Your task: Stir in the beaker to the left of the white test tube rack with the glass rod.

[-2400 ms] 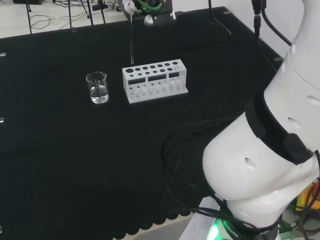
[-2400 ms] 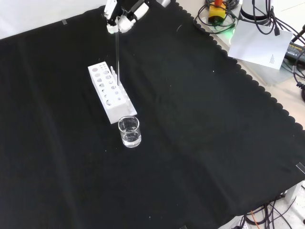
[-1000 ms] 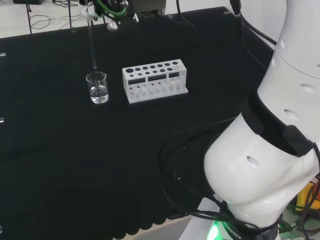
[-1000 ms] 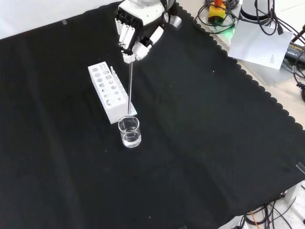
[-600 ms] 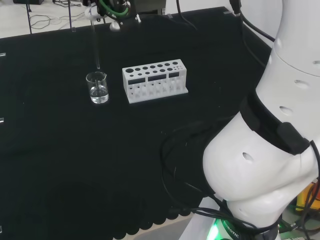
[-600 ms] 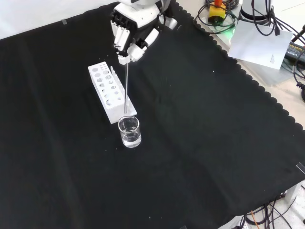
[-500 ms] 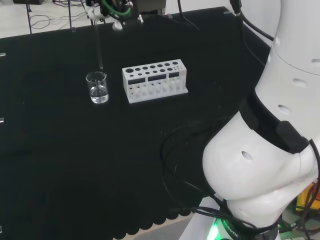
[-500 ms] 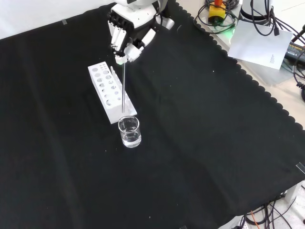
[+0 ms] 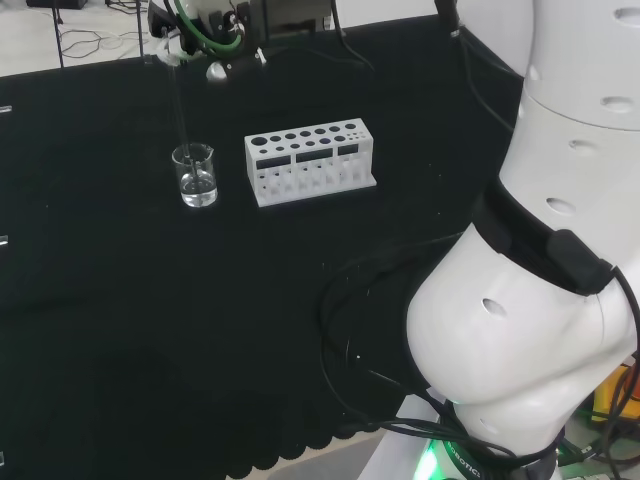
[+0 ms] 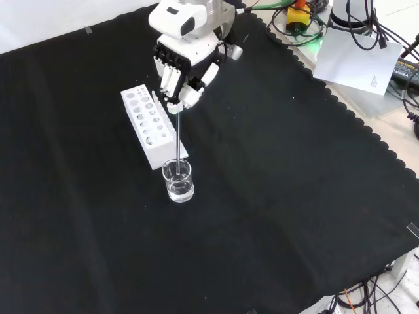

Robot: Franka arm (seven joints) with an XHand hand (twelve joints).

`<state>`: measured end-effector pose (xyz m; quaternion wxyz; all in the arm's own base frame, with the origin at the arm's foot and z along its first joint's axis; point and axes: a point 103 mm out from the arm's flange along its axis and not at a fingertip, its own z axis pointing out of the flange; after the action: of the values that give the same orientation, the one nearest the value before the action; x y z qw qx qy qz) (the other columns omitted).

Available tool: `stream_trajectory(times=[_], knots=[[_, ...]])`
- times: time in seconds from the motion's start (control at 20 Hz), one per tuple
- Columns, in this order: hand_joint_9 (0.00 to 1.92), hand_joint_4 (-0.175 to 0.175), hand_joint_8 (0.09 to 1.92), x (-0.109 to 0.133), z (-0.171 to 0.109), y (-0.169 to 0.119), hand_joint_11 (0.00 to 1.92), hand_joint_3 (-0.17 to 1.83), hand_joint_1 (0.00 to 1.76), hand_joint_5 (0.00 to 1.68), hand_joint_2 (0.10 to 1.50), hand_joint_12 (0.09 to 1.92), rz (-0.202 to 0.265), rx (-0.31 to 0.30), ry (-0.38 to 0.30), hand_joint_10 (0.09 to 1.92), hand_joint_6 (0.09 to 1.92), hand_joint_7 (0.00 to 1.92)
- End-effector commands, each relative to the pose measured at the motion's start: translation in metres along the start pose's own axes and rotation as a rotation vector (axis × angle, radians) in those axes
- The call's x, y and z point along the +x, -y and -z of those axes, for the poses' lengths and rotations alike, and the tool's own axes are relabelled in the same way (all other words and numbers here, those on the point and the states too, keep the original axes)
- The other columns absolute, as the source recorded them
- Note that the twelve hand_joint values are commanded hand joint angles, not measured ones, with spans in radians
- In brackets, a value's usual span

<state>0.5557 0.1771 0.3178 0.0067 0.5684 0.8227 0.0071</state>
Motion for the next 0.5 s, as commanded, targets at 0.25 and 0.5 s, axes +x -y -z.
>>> stream_trajectory(times=[0.25,0.5], knots=[[1.63,-0.175,0.96,-0.005,-0.036,-0.008,1.69,-0.17,1.31,1.11,1.12,0.81,0.012,0.044,-0.009,0.96,0.59,1.20],[1.63,-0.175,0.95,-0.003,-0.051,-0.011,1.69,-0.17,1.31,1.11,1.12,0.81,0.030,0.056,-0.012,0.96,0.58,1.21]])
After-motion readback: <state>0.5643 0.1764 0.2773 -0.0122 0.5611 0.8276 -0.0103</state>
